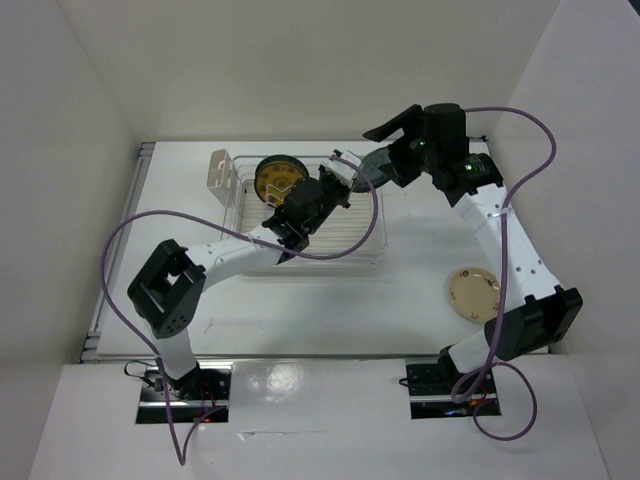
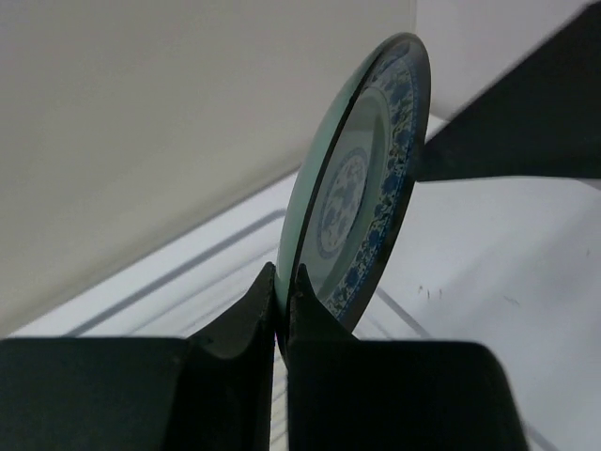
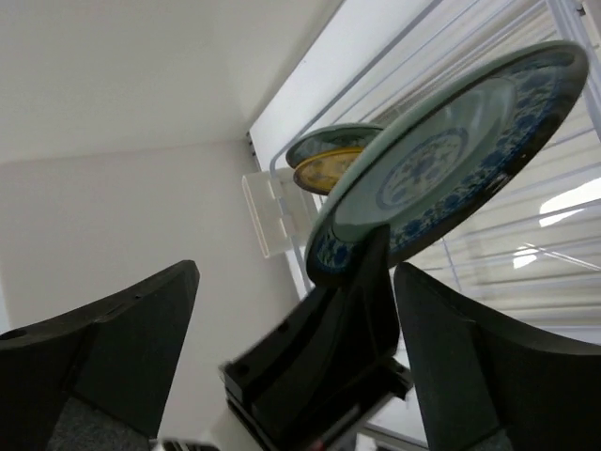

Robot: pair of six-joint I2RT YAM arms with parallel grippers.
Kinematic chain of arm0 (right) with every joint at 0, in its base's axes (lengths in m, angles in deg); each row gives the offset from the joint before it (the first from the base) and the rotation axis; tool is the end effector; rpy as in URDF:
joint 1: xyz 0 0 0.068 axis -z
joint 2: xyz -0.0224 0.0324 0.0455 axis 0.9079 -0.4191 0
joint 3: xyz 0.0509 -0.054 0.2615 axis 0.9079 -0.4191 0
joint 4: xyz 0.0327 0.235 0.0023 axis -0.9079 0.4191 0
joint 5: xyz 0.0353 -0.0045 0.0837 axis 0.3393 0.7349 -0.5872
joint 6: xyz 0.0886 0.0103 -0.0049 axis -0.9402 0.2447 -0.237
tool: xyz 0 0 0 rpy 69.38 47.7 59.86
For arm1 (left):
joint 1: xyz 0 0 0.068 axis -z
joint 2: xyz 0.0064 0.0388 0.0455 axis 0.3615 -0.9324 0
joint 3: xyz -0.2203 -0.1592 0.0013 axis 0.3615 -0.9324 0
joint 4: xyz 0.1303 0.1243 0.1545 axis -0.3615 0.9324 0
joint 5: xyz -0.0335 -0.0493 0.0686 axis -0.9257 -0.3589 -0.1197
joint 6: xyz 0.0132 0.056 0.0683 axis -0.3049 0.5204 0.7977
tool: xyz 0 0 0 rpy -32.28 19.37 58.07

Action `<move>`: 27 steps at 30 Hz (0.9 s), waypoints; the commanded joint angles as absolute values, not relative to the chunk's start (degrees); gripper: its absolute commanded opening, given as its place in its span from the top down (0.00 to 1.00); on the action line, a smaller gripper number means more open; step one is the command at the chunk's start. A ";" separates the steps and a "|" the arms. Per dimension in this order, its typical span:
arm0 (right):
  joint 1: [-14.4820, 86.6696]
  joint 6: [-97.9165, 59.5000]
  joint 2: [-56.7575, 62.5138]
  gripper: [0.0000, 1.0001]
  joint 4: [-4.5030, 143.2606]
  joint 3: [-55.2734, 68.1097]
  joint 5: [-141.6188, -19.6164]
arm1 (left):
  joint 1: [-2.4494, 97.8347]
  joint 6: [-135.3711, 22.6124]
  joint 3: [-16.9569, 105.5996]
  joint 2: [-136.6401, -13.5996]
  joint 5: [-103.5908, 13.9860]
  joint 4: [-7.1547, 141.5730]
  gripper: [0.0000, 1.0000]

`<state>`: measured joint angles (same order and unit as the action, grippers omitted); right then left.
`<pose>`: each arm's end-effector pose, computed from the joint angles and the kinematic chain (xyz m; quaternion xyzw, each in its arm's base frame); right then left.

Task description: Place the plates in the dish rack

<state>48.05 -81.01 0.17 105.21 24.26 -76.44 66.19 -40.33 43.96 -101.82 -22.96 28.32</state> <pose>0.3181 0.1033 0.4018 0.3551 0.7736 0.3756 0.3665 0.3267 -0.3001 0.3400 0.1824 0.6136 -0.1939 0.7433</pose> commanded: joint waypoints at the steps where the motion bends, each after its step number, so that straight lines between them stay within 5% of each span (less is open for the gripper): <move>1: 47.20 -76.83 1.09 0.04 108.58 26.93 -78.34 | 62.17 -45.49 45.54 -95.88 -25.81 33.26 1.00; 6: 47.20 -65.26 2.48 0.00 114.92 26.68 -68.11 | 49.61 -51.91 44.39 -88.84 -45.51 49.82 1.00; 9: 47.20 -58.22 5.12 0.00 116.68 25.18 -60.35 | 40.98 -40.39 48.33 -85.77 -58.30 59.61 1.00; 16: 48.43 -57.47 5.74 0.00 122.57 19.74 -54.34 | 37.55 -12.84 51.25 -84.79 -63.85 76.77 1.00; 27: 48.43 -59.77 10.13 0.00 125.91 14.20 -51.88 | 36.32 -2.44 52.31 -88.75 -61.94 79.95 1.00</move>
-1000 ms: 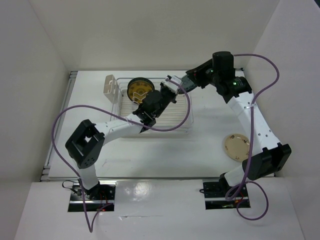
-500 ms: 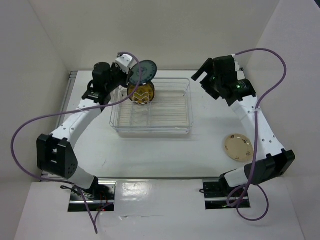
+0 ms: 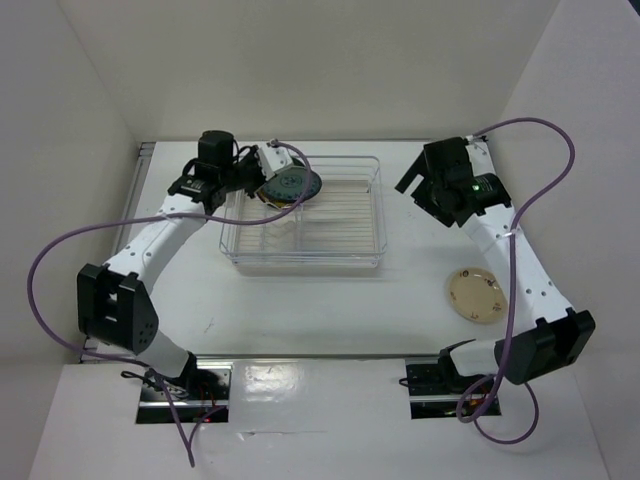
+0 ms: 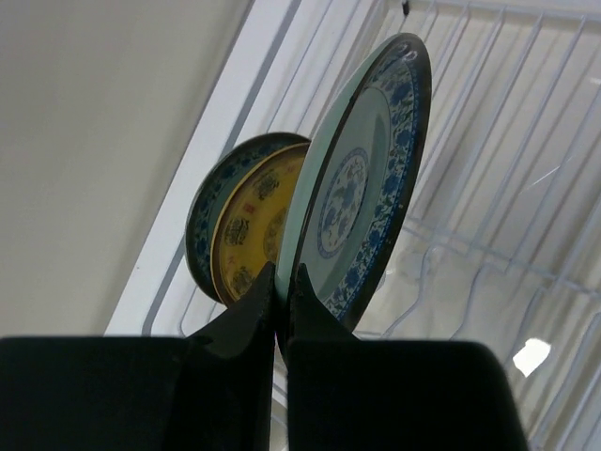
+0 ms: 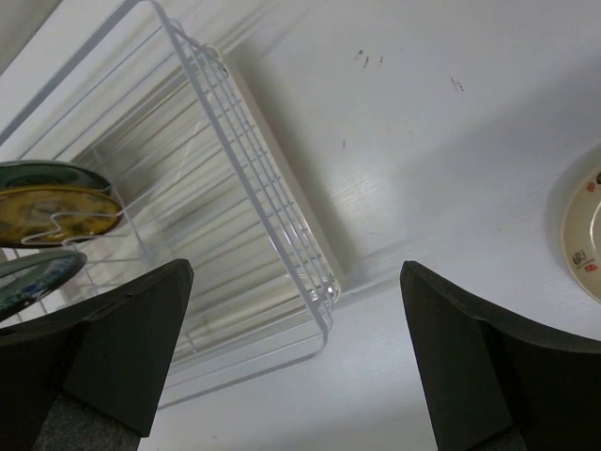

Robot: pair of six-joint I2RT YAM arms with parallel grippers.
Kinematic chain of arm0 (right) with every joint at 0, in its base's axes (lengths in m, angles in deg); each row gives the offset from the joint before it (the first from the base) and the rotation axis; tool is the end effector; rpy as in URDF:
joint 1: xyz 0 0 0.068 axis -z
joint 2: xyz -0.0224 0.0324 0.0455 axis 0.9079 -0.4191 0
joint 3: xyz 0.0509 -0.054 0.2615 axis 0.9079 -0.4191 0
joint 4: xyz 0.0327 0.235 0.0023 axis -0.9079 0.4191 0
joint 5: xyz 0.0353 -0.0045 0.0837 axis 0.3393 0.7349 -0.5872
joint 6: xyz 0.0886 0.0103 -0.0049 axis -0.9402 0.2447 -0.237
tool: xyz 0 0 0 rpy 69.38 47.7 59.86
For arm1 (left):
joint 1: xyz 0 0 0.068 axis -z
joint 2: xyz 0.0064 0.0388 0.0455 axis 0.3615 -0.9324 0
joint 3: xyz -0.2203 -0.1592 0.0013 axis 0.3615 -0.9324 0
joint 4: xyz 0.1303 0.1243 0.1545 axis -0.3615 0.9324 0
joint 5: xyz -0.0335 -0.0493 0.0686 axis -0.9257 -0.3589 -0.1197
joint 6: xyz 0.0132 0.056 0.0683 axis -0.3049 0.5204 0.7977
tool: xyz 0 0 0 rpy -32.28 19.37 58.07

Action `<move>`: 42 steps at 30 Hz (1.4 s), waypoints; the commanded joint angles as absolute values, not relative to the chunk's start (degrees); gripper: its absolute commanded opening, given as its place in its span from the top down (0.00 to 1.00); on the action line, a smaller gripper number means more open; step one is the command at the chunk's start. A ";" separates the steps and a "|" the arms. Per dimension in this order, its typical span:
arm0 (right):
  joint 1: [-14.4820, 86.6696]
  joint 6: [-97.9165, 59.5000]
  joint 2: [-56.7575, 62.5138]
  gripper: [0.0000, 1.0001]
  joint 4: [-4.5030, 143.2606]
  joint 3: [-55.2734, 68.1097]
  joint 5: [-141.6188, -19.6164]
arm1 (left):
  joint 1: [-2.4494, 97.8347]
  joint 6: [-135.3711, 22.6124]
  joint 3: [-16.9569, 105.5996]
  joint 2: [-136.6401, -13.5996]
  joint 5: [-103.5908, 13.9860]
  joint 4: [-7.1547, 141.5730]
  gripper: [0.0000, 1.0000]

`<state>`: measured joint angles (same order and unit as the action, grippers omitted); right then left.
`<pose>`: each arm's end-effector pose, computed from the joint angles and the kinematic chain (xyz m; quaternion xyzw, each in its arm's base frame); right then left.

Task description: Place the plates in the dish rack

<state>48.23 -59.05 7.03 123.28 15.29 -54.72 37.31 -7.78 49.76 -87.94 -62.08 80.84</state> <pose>0.2674 0.0556 0.3487 0.2914 0.8729 0.0658 0.3858 0.3490 -0.1365 0.3399 0.4723 0.6686 -0.0816 0.5686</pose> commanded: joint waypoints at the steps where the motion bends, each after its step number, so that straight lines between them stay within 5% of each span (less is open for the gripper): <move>1: 48.96 -59.77 10.65 0.00 126.43 13.67 -51.88 | 36.31 -1.91 52.31 -88.75 -61.94 79.43 1.00; 15: 48.96 -62.93 10.05 0.00 126.01 8.48 -55.05 | 32.63 2.92 59.08 -92.97 -67.30 78.81 1.00; 42: 49.49 -66.62 7.32 0.00 129.86 8.48 -52.06 | 30.86 4.86 49.41 -94.72 -67.74 77.31 1.00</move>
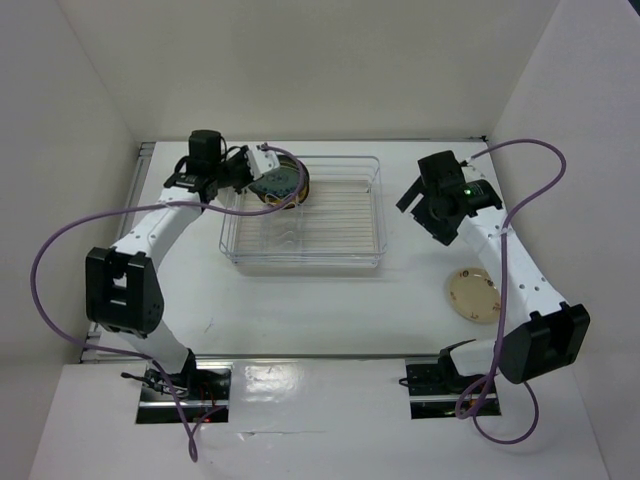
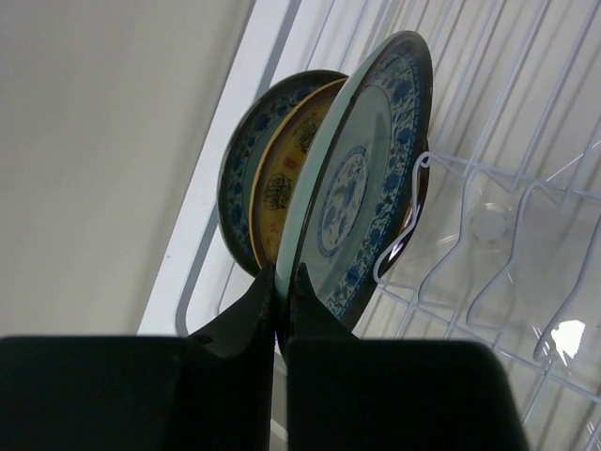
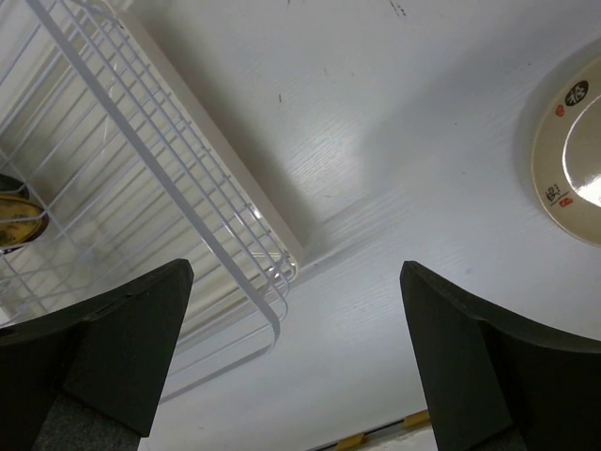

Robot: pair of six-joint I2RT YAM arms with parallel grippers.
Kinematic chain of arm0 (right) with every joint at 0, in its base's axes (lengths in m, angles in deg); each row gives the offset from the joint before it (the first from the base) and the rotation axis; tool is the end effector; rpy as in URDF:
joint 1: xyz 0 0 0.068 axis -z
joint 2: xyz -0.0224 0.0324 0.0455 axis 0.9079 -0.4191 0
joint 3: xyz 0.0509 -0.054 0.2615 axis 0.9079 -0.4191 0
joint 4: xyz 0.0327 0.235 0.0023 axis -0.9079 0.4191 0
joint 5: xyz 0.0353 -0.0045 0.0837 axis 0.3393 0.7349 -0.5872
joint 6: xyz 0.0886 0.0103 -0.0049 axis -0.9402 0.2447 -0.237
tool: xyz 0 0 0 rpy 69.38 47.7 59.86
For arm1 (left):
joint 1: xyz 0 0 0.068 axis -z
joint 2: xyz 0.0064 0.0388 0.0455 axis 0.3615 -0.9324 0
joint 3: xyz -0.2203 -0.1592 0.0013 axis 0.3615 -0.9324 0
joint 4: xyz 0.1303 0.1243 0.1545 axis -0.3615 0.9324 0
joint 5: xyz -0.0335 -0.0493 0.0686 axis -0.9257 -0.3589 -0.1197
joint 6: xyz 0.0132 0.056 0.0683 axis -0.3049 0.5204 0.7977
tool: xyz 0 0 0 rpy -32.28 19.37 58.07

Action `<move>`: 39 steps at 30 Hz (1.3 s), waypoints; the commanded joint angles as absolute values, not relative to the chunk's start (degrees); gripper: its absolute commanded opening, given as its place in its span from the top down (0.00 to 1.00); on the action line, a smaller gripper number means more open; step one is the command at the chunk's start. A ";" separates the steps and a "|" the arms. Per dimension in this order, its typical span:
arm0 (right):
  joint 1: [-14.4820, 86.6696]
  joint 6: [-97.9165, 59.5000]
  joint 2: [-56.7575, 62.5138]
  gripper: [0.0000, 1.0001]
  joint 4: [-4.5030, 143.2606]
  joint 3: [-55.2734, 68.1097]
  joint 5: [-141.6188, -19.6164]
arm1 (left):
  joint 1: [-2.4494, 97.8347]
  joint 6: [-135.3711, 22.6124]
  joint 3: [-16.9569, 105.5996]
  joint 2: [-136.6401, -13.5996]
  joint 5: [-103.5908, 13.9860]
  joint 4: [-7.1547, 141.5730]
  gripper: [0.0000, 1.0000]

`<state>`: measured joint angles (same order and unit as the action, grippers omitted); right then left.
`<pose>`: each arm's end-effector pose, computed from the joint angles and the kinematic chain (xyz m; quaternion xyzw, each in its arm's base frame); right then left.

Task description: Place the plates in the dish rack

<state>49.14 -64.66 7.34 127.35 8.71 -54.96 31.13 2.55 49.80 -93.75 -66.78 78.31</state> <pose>0.2545 0.0477 0.3083 0.3362 0.8871 0.0321 0.3147 0.3817 -0.1075 0.3103 0.5135 0.6492 -0.0433 0.5594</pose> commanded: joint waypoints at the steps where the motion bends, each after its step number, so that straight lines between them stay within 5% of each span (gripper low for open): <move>1: 49.49 -67.41 7.32 0.00 130.82 8.48 -51.54 | 30.86 5.47 49.41 -94.72 -67.74 77.31 1.00; 10: 56.42 -68.92 -6.27 0.00 129.96 3.55 -47.05 | 31.38 0.73 48.79 -98.06 -64.06 74.60 0.98; 15: 59.33 -69.77 -16.84 0.00 137.94 10.84 -46.26 | 31.39 -2.08 50.55 -100.35 -62.83 73.53 0.72; 18: 59.33 -71.45 -18.17 0.00 138.74 10.85 -46.26 | 31.39 -5.05 52.21 -101.40 -62.30 74.15 0.69; 20: 60.12 -70.58 -19.39 0.00 138.48 10.85 -46.26 | 31.39 -6.65 53.44 -101.40 -62.29 74.76 0.36; 24: 60.91 -67.16 -25.28 0.00 143.39 14.00 -43.02 | 31.92 -11.47 56.26 -100.79 -61.77 75.82 0.00; 39: 67.51 -57.48 -22.48 0.16 133.83 0.84 -41.77 | 31.92 -15.54 55.65 -92.26 -64.40 70.54 0.00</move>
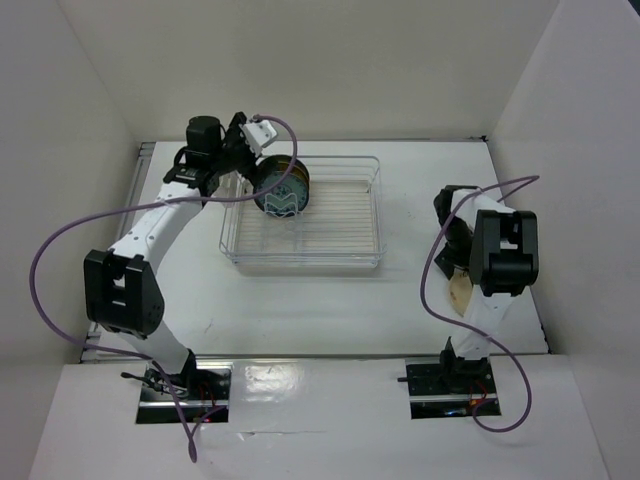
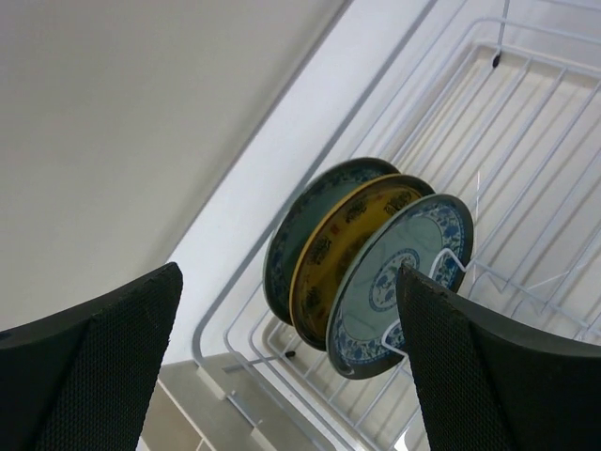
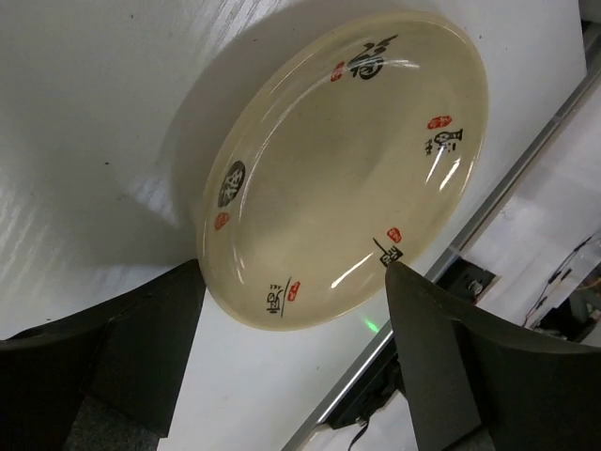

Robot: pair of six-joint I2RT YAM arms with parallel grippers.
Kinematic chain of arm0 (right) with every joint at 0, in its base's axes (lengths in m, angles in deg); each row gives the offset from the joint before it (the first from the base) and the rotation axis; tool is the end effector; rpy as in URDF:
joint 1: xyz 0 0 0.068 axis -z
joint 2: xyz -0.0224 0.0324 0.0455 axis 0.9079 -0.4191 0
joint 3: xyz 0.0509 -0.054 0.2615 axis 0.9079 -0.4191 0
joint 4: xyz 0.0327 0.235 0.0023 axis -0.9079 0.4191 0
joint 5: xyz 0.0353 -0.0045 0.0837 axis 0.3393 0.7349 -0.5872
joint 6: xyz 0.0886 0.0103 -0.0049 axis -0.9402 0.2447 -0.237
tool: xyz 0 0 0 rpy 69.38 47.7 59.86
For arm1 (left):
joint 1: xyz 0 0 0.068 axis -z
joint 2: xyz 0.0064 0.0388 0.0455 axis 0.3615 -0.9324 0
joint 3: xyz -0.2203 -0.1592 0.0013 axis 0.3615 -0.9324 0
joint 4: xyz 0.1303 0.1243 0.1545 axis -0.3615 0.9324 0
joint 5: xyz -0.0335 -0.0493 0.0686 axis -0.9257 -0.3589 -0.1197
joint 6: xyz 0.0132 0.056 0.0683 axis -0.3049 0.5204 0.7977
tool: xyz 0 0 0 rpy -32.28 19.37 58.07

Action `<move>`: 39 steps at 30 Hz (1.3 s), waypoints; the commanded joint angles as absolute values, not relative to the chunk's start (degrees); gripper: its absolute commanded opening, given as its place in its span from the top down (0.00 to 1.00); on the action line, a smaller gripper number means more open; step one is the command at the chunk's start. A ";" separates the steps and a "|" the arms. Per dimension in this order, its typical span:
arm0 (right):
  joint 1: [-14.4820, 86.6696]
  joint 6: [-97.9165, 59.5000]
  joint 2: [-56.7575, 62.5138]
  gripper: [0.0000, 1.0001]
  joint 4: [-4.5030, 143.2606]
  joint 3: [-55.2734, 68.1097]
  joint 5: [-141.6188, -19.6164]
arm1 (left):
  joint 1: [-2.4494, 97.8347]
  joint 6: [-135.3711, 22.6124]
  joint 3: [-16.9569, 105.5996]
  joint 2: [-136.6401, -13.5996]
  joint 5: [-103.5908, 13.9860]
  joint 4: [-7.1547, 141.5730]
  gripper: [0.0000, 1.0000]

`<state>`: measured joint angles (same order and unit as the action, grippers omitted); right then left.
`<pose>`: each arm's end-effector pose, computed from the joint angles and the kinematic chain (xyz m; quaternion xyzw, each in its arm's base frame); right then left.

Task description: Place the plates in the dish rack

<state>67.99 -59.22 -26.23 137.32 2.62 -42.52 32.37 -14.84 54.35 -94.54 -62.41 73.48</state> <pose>0.2760 -0.0538 0.1350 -0.3653 -0.8826 0.2940 0.0339 0.3939 -0.1132 0.3441 0.3999 0.6857 -0.0824 0.6027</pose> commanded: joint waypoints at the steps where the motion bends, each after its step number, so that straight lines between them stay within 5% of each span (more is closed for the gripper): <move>1: 67.51 -56.44 -22.48 0.16 132.78 0.22 -42.56 | 31.92 -15.53 55.65 -92.26 -65.10 70.54 0.00; 7: 67.51 -56.43 -25.99 0.31 128.11 -2.06 -44.24 | 31.92 -15.53 55.12 -91.13 -65.11 71.07 0.00; 10: 67.51 -56.43 -29.06 0.77 127.58 -2.07 -42.83 | 31.92 -15.00 54.51 -90.59 -64.58 71.07 0.00; 11: 67.51 -57.47 -29.59 1.00 128.63 -1.37 -42.13 | 31.92 -15.00 54.51 -90.59 -64.06 71.07 0.00; 15: 66.28 -60.11 -30.12 1.00 131.35 3.19 -43.70 | 31.39 -17.72 54.51 -89.54 -65.70 70.46 0.00; 25: 58.10 -61.97 -24.95 1.00 144.11 45.00 -48.19 | 32.00 -28.87 54.51 -88.48 -80.44 65.89 0.00; 29: 57.57 -64.59 -20.37 1.00 144.11 50.74 -48.19 | 36.03 -36.79 50.38 -87.96 -85.14 56.06 0.00; 34: 58.72 -70.67 -12.67 1.00 134.59 49.81 -56.17 | 44.91 -47.33 45.29 -90.07 -82.61 39.55 0.00; 39: 58.02 -80.22 -0.52 1.00 114.34 31.90 -66.03 | 54.93 -50.43 38.07 -91.21 -65.17 21.34 0.01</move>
<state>58.98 -72.36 -6.34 128.75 38.22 -59.13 51.10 -46.38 39.77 -90.43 -74.91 37.13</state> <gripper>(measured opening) 0.025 0.994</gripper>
